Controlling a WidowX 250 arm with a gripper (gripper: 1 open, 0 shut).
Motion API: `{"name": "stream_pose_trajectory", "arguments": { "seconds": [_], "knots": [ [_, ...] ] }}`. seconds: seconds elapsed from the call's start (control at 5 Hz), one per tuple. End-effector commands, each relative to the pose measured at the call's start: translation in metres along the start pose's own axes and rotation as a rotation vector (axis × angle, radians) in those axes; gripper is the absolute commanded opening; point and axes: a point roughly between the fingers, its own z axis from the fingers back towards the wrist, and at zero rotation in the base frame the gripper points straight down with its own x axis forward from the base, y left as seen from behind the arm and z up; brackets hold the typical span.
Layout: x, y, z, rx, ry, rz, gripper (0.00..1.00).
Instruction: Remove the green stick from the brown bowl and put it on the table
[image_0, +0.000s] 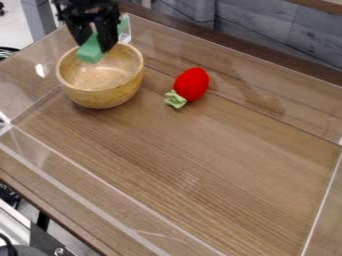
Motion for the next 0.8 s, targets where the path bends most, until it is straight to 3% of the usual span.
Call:
{"name": "stream_pose_trajectory", "arguments": {
  "seconds": [0.0, 0.6],
  "knots": [
    [0.0, -0.025, 0.021, 0.016, -0.063, -0.042, 0.0],
    [-0.012, -0.084, 0.016, -0.009, -0.065, -0.143, 0.0]
  ]
}}
